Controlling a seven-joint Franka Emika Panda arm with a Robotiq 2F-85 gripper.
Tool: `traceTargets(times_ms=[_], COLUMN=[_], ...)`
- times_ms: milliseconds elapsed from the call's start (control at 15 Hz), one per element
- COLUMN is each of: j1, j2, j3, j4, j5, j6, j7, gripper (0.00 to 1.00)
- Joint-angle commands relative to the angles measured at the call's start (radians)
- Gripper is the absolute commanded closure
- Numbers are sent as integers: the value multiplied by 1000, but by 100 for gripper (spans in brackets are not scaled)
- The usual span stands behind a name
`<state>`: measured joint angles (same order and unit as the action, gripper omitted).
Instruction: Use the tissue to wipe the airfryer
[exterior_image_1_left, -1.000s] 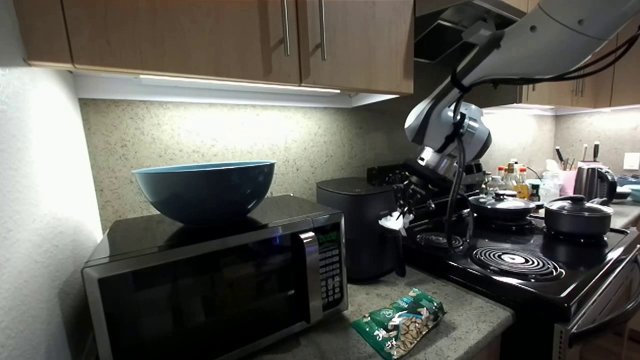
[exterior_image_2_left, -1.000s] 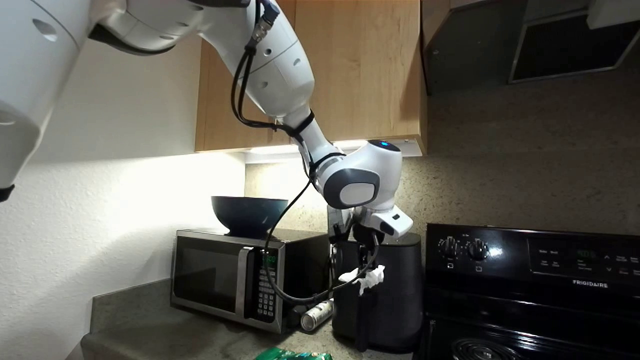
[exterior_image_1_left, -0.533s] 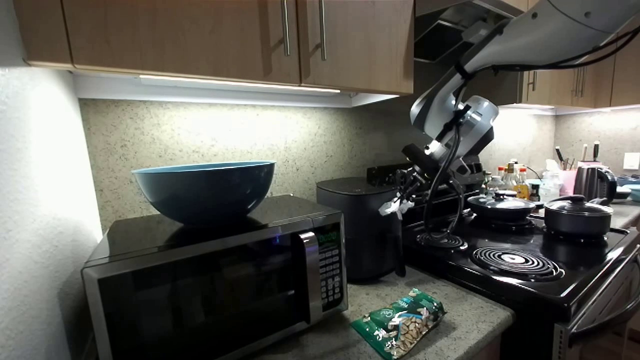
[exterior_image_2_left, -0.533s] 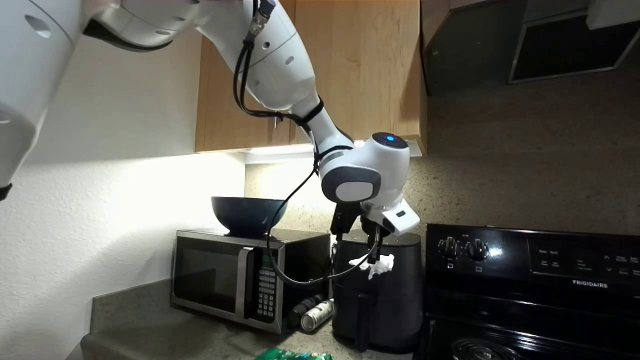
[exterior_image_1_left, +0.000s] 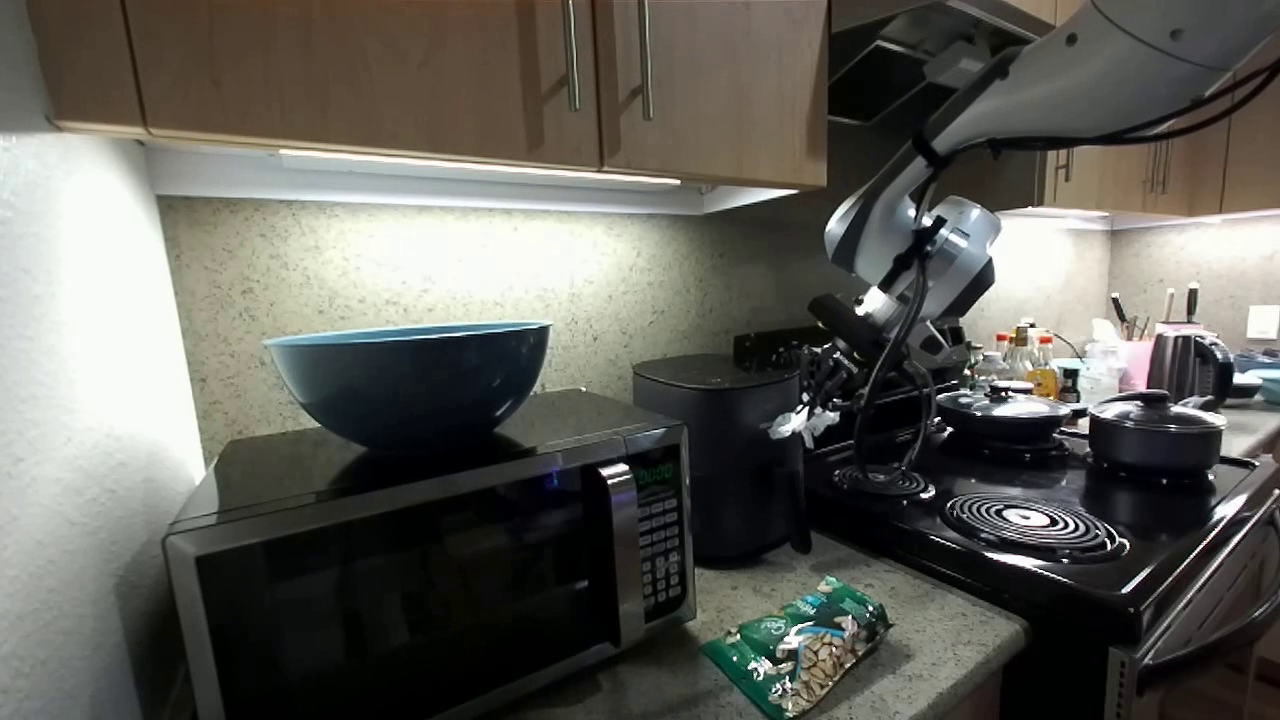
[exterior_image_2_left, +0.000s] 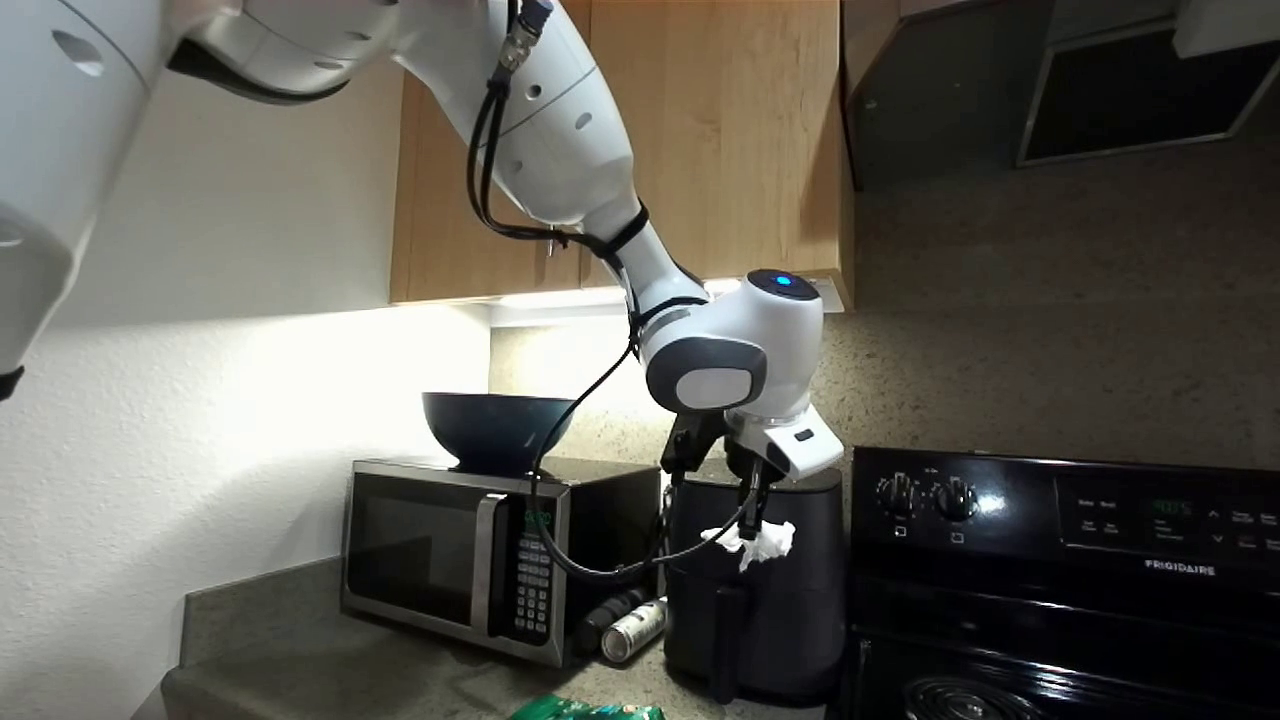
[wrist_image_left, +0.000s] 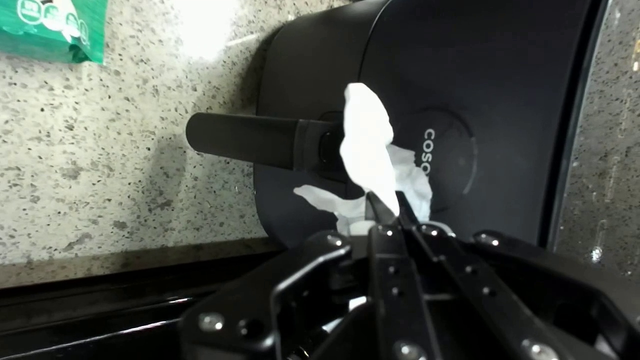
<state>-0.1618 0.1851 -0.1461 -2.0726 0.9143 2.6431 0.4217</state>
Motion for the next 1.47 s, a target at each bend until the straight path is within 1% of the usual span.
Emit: traceTargets(times_ms=[0, 133, 267, 333, 400, 467, 600, 667, 800, 867, 933, 1000, 1133, 1200, 1267, 1333, 1400], j1=[-20, -30, -36, -38, -42, -37, -49, -54, -77, -111, -130, -166, -223, -241, -259, -232, -236], j2=[159, 229, 323, 373, 398, 307, 361, 357, 302, 262, 237, 200, 143, 121, 108, 93, 89], j3=[15, 16, 4, 0, -5, -11, -14, -11, 18, 38, 53, 82, 110, 105, 98, 40, 16], j4=[125, 195, 283, 323, 338, 229, 280, 276, 235, 203, 185, 163, 132, 112, 102, 88, 78], j5=[124, 171, 149, 133, 123, 118, 117, 124, 167, 221, 258, 318, 420, 479, 504, 526, 517], j6=[95, 116, 82, 84, 78, 85, 85, 81, 65, 48, 36, 24, -34, -78, -128, -192, -248], j7=[-43, -28, 18, 30, 32, 2, 3, -6, -69, -154, -205, -291, -425, -493, -522, -546, -547], gripper=[97, 97, 97, 97, 96, 96, 97, 97, 97, 96, 96, 97, 97, 97, 96, 96, 96])
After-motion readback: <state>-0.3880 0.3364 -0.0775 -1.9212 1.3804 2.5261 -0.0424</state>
